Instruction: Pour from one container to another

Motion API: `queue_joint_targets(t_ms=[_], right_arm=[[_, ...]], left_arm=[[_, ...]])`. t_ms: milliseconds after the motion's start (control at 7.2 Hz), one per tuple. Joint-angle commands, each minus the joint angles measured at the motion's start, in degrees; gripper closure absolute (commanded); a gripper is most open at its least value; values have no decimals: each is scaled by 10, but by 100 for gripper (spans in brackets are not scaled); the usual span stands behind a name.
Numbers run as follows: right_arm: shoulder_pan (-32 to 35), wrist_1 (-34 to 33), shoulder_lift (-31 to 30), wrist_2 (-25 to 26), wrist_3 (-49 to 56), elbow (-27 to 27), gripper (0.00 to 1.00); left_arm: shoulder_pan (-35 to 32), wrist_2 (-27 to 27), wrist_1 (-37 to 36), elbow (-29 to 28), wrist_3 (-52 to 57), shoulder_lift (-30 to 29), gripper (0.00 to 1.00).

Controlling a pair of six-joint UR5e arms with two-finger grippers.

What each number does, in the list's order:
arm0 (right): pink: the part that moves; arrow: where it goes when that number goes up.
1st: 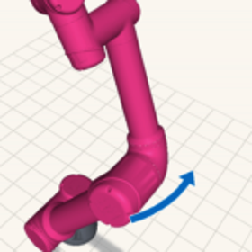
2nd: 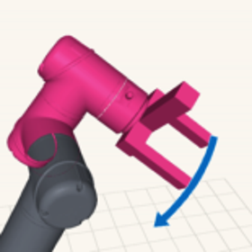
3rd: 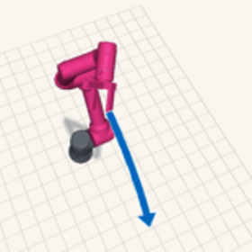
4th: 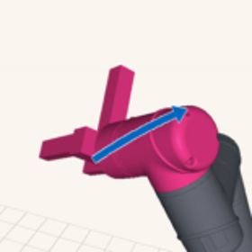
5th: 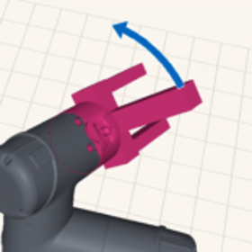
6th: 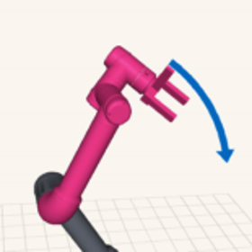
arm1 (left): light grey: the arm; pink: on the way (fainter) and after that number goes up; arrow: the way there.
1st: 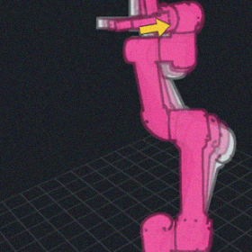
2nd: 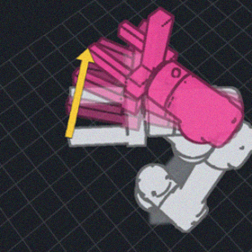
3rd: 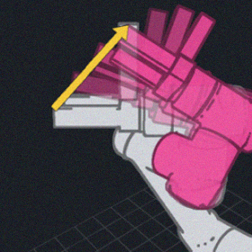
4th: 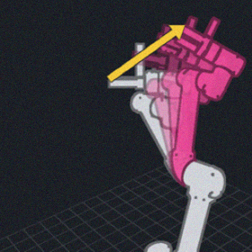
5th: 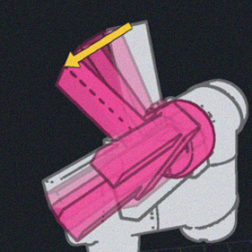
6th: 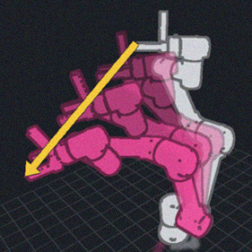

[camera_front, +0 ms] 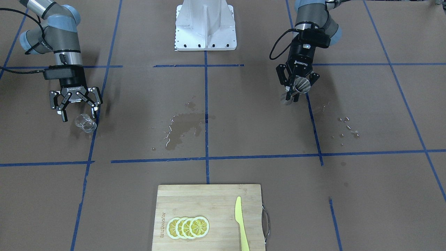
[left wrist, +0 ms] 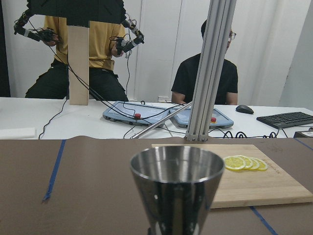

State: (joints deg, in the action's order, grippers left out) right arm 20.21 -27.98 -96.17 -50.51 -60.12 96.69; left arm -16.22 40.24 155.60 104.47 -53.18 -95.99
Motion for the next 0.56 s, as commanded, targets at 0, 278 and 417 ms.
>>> queue_joint_targets(t_ms=[0, 278, 417], right_arm=[[13, 0, 14, -7, 4, -20, 0], [12, 0, 24, -10, 3, -27, 0], [12, 0, 33, -10, 2, -37, 0]], left_arm=[[0, 0, 1, 0, 1, -1, 100], [-1, 0, 1, 0, 1, -1, 100], [-1, 0, 1, 0, 1, -1, 100]])
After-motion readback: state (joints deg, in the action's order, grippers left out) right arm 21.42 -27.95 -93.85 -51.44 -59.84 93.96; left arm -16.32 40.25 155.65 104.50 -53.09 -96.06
